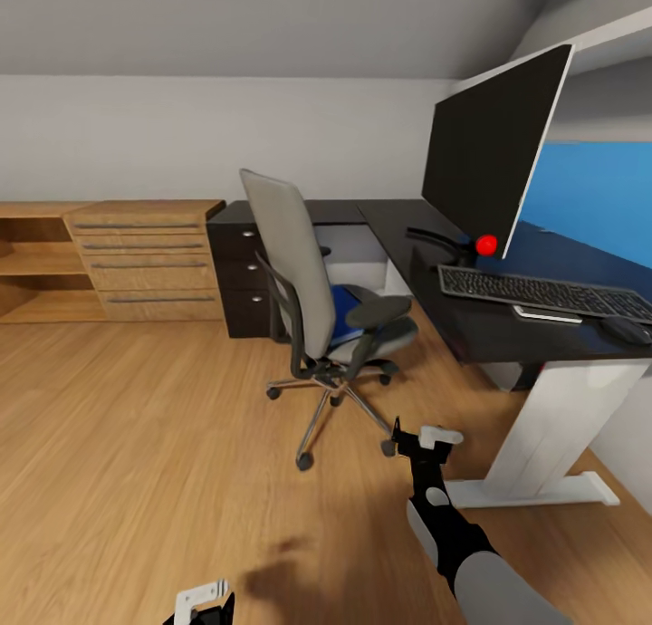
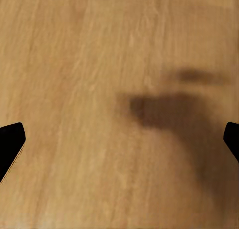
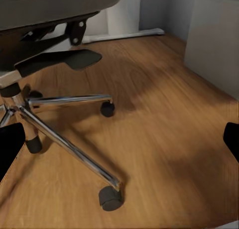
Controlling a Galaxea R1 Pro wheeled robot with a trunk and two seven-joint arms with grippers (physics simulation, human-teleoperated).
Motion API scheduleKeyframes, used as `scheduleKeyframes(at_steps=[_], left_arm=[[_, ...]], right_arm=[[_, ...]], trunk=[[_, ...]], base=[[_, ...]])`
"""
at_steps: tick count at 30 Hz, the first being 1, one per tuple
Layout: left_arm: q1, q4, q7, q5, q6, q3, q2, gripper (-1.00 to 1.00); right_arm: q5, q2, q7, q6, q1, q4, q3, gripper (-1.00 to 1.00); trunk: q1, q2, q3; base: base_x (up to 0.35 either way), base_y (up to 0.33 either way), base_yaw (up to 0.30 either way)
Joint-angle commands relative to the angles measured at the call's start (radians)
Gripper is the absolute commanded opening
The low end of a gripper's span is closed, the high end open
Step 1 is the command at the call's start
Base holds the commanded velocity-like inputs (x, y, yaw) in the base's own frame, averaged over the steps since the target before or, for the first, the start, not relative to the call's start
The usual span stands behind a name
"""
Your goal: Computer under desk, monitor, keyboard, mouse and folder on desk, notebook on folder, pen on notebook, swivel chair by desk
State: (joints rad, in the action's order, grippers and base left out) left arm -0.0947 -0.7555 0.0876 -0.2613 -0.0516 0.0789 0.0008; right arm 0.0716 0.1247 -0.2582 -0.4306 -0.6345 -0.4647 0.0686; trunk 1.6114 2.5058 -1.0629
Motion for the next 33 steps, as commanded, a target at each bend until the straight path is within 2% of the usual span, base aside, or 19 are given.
scheduleKeyframes(at_steps=[1,19,24,33], left_arm=[[0.000,0.000,0.007,-0.009,-0.005,0.005,0.001,1.00],[0.000,0.001,0.007,-0.008,-0.008,0.006,0.002,1.00],[0.000,0.001,0.007,-0.009,-0.011,0.005,0.002,1.00],[0.000,0.001,0.008,-0.009,-0.021,0.005,0.002,1.00]], right_arm=[[0.008,0.001,-0.001,-0.003,-0.001,-0.003,0.006,1.00],[0.008,-0.009,-0.001,-0.001,-0.029,-0.034,0.007,1.00],[0.007,-0.020,-0.001,-0.003,-0.031,-0.031,0.008,1.00],[0.006,-0.024,0.000,-0.003,-0.031,-0.029,0.008,1.00]], trunk=[[0.000,0.000,-0.001],[0.000,0.000,-0.001],[0.000,0.000,-0.001],[0.000,0.000,-0.001]], base=[[0.243,0.000,0.000],[0.049,0.000,0.000],[0.224,0.000,0.000],[0.287,0.000,0.000]])
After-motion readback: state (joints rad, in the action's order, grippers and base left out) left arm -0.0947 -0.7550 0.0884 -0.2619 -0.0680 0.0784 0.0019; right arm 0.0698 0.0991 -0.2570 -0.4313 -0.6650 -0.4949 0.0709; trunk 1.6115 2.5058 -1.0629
